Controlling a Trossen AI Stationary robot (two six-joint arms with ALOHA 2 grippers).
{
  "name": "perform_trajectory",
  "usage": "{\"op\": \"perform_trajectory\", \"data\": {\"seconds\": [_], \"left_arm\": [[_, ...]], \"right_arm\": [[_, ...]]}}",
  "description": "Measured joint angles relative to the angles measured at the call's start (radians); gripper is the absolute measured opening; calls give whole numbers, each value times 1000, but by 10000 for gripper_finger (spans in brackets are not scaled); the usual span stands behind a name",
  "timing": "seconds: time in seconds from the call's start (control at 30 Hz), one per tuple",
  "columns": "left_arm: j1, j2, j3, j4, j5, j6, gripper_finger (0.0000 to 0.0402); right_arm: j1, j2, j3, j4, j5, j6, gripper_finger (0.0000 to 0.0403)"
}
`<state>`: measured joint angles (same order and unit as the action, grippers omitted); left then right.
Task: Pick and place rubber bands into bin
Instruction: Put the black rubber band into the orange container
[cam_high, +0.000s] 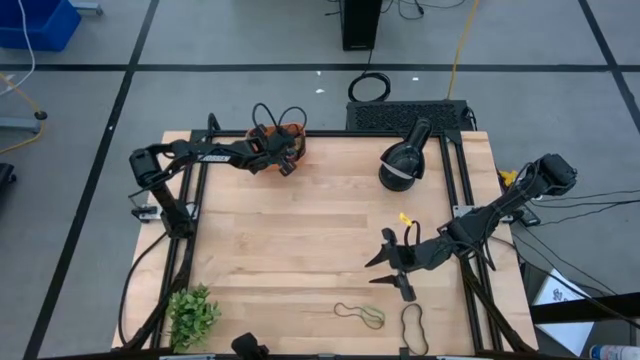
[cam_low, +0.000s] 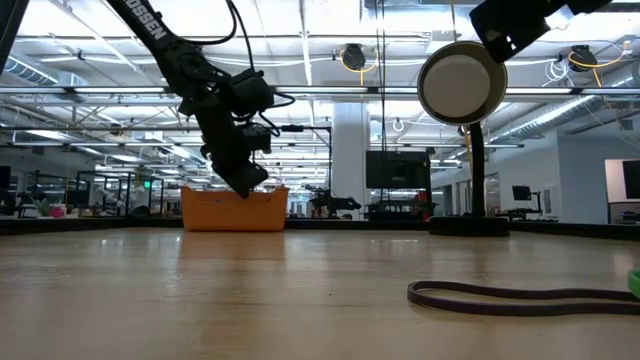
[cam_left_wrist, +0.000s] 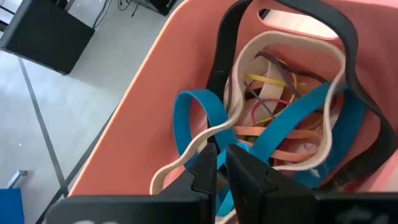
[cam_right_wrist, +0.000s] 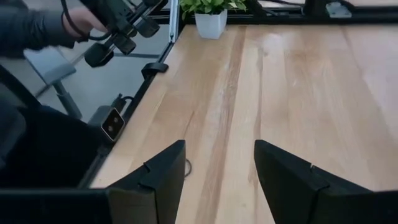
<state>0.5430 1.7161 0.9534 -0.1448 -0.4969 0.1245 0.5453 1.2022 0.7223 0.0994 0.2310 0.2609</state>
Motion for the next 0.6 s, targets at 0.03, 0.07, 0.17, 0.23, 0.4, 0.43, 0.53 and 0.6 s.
{"op": "perform_trajectory", "data": {"seconds": [0.03, 0.07, 0.17, 0.23, 0.4, 0.43, 0.53, 0.6], "left_arm": [[0, 0, 0, 0, 0, -1, 44], [0, 0, 0, 0, 0, -4, 44], [0, 0, 0, 0, 0, -31, 45], [0, 0, 0, -1, 0, -42, 49], [-5, 0, 0, -2, 0, -48, 90], [-6, 0, 0, -2, 0, -46, 103], [-12, 0, 0, -2, 0, -44, 144], [-16, 0, 0, -2, 0, -44, 167]], "right_arm": [[0, 0, 0, 0, 0, 27, 187], [0, 0, 0, -1, -1, 53, 187], [0, 0, 0, -15, -11, 69, 187], [0, 0, 0, -24, -23, 68, 187], [0, 0, 0, -23, -24, 26, 187], [0, 0, 0, -23, -22, 3, 187], [0, 0, 0, -23, 6, -45, 187], [0, 0, 0, -26, 5, -53, 187]]}}
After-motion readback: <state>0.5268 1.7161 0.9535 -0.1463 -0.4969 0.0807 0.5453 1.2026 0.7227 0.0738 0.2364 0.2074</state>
